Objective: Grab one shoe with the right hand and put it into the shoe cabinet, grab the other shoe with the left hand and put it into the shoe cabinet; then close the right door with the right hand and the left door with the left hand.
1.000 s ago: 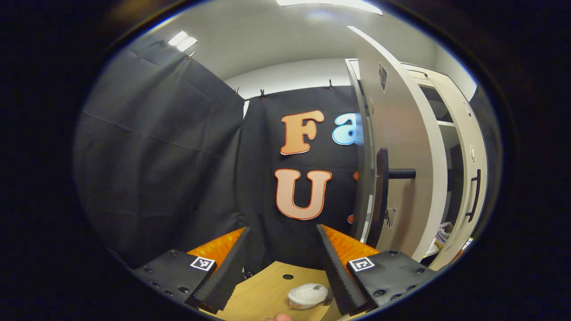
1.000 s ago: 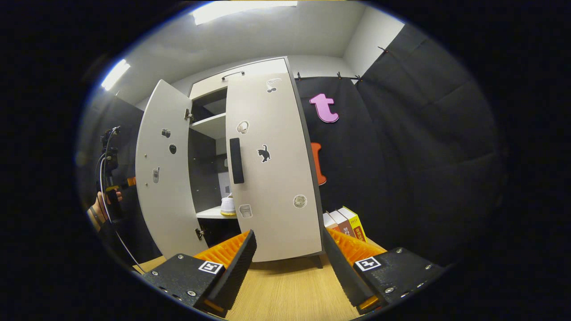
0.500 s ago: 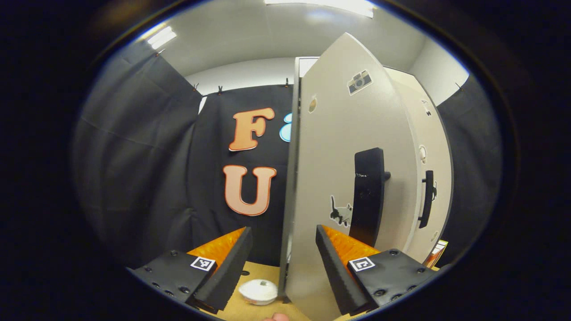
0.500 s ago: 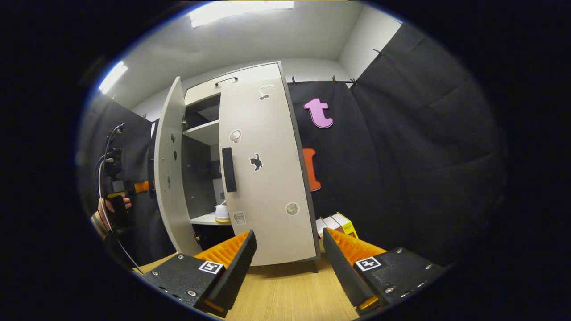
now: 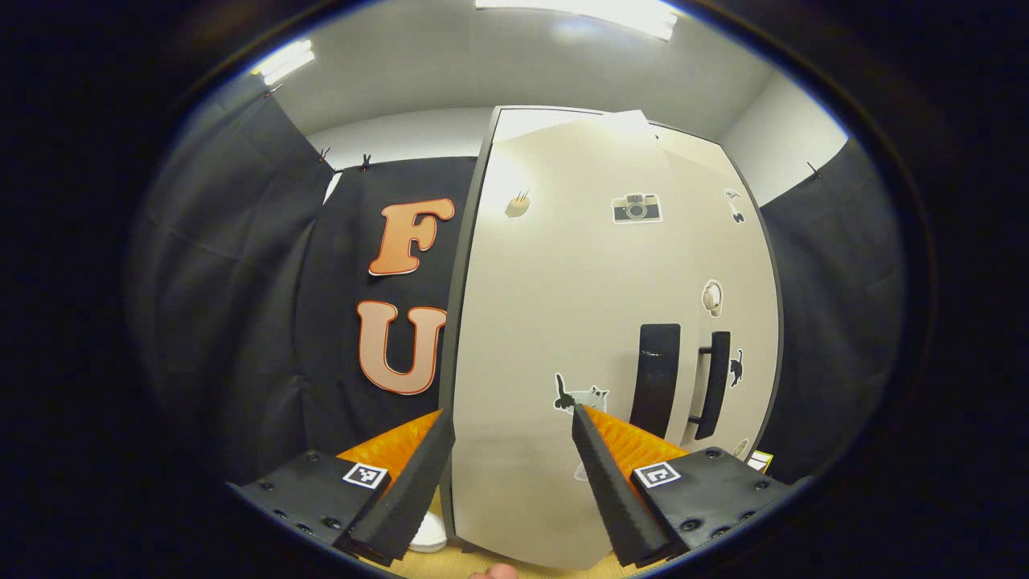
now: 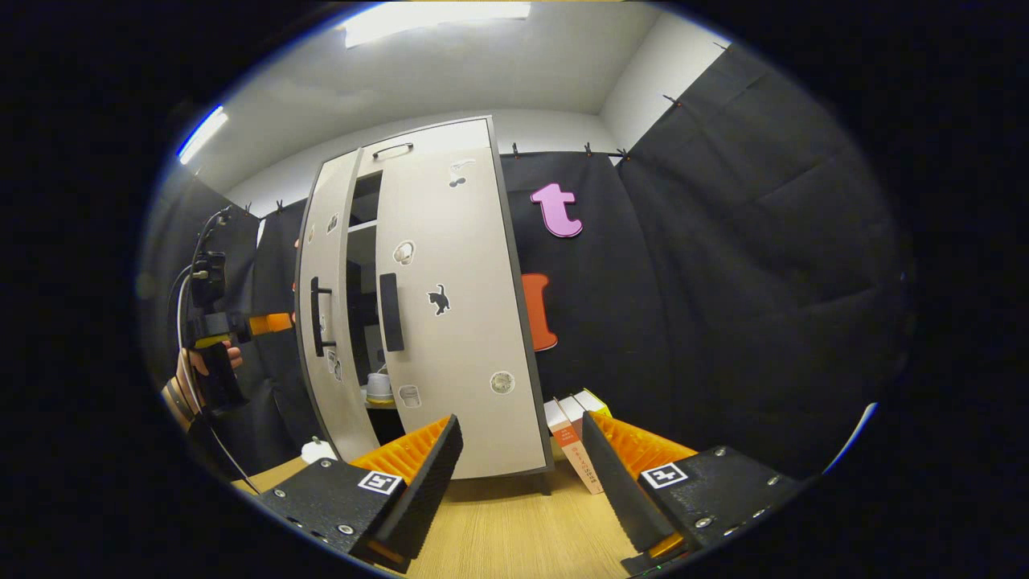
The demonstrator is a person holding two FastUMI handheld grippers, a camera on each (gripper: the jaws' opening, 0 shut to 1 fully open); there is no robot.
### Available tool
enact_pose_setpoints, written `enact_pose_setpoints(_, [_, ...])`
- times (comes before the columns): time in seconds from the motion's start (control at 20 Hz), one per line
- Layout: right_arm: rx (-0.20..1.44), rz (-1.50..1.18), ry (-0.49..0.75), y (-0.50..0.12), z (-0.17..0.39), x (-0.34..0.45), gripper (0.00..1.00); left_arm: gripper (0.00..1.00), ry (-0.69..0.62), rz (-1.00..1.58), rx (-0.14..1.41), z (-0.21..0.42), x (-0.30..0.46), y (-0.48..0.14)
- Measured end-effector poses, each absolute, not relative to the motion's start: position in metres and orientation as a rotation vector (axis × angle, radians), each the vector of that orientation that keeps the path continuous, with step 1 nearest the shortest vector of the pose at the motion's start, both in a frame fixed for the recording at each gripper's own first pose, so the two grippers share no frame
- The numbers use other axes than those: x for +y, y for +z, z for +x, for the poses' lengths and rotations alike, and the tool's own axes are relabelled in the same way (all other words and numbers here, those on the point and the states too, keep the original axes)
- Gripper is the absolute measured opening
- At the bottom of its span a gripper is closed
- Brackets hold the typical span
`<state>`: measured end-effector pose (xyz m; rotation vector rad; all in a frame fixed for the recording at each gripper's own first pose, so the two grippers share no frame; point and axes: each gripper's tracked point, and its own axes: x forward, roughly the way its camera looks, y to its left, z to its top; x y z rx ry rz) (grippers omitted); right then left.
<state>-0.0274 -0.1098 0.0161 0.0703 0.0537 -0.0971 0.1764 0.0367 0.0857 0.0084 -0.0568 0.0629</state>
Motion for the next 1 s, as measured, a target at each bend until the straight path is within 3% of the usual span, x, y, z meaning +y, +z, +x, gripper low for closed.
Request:
enact_pose_setpoints(0.05, [0.056, 0.077, -0.086, 0.014, -0.026, -0.105, 0.92, 0.96, 0.066, 0.004, -0.053, 0.17, 0.038, 0.086])
enact_pose_setpoints(0.25, [0.064, 0.082, -0.044, 0.011, -0.02, -0.09, 0.92, 0.92, 0.064, -0.024, -0.041, 0.136, 0.04, 0.084])
enact_pose_setpoints(0.5, [0.075, 0.077, 0.004, 0.01, -0.01, -0.073, 0.92, 0.96, 0.069, -0.038, -0.042, 0.089, 0.036, 0.077])
enact_pose_setpoints(0.75, [0.083, 0.075, 0.035, 0.008, -0.008, -0.057, 0.92, 0.92, 0.062, -0.108, 0.019, 0.041, 0.02, 0.037])
enact_pose_setpoints(0.8, [0.083, 0.074, 0.04, 0.007, -0.008, -0.055, 0.92, 0.99, 0.066, -0.12, 0.026, 0.033, 0.018, 0.027])
enact_pose_setpoints(0.9, [0.087, 0.065, 0.048, 0.004, -0.007, -0.05, 0.93, 0.96, 0.102, -0.114, 0.023, 0.021, 0.025, 0.011])
enact_pose_setpoints(0.95, [0.091, 0.06, 0.051, 0.001, -0.007, -0.048, 0.92, 1.0, 0.117, -0.102, 0.018, 0.014, 0.027, 0.004])
enact_pose_setpoints(1.0, [0.096, 0.056, 0.05, 0.0, -0.008, -0.048, 0.93, 0.96, 0.128, -0.086, 0.015, 0.009, 0.028, -0.003])
